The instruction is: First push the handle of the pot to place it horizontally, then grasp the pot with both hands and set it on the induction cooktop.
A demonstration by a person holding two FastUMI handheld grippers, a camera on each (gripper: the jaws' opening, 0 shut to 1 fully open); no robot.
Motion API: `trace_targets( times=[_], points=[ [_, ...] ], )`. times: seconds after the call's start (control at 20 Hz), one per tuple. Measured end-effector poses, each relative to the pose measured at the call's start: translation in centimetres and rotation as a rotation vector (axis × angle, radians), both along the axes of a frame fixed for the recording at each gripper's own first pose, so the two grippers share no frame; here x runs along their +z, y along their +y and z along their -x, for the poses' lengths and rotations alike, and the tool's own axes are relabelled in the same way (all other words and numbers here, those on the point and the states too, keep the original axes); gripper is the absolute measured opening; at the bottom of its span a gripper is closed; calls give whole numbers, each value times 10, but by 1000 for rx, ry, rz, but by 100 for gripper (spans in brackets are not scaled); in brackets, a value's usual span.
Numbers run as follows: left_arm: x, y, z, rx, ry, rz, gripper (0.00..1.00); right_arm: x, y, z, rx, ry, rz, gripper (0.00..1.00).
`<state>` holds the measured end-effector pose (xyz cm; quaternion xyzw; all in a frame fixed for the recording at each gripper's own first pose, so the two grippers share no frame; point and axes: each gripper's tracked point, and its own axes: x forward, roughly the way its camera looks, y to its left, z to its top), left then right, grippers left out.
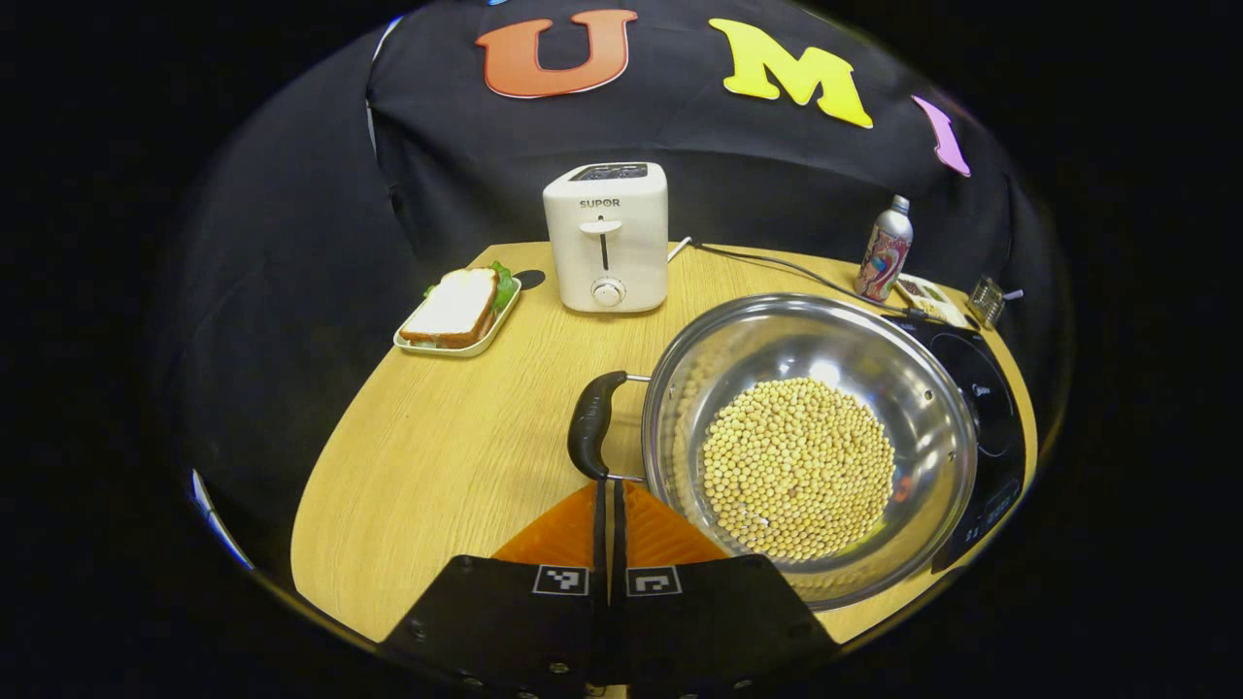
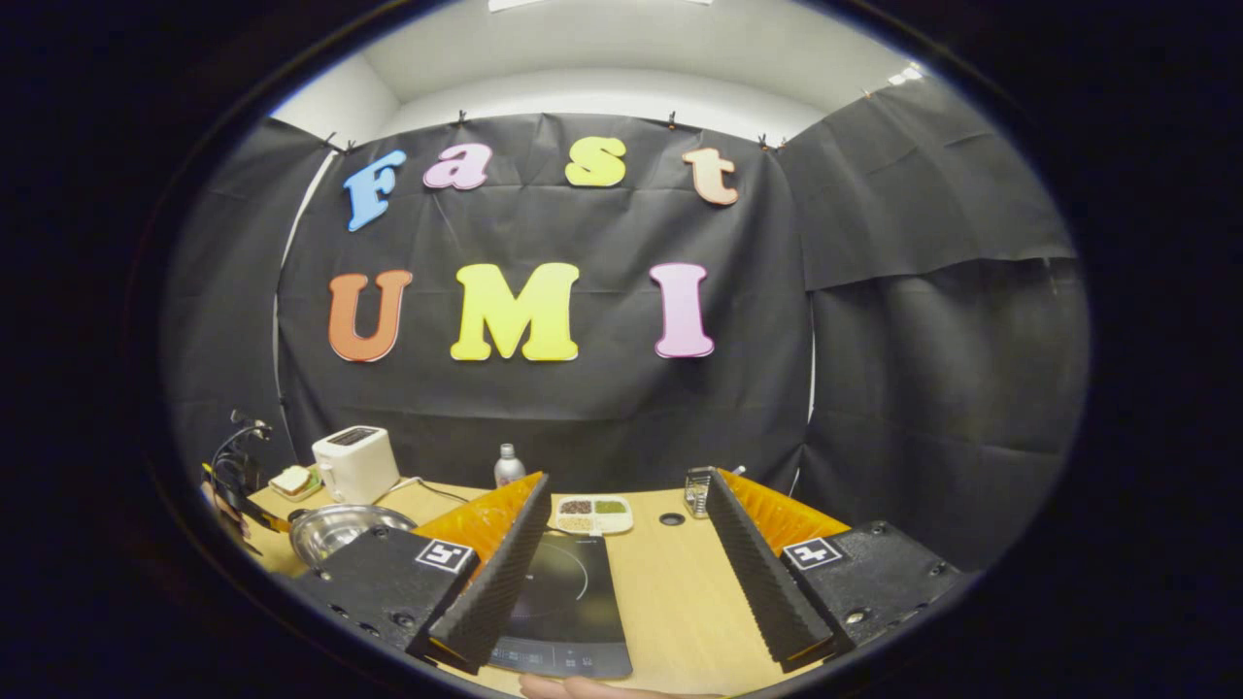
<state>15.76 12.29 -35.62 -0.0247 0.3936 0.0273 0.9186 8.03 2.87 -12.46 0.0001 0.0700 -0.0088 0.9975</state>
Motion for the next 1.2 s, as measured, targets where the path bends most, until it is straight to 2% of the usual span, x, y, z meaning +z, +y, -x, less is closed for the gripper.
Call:
trace_targets(
  times=[0.05,0.1,0.2,0.25,0.35,0.4,0.45,0.7,1.05,1.2],
  points=[
    [3,0,0,1,-14,11,0,1,1,1,-1,0,-1,100],
    [6,3,2,7,-26,9,1,1,2,3,0,1,-1,96],
    [14,6,8,23,-46,21,20,-2,6,5,2,4,3,96],
    [21,8,11,25,-68,15,34,-3,9,5,4,6,7,96],
    [32,9,16,21,-109,19,79,-8,17,5,9,11,16,96],
    [41,7,23,15,-122,31,77,-12,21,4,12,17,20,96],
    [41,3,25,5,-136,43,98,-15,26,3,15,25,23,96],
    [71,0,37,-24,-221,32,98,-35,63,-4,65,73,16,97],
    [110,-8,32,-64,-418,33,98,-81,134,-31,142,180,23,97],
    [105,-6,22,-68,-431,31,98,-107,160,-45,163,223,28,97]
  ],
)
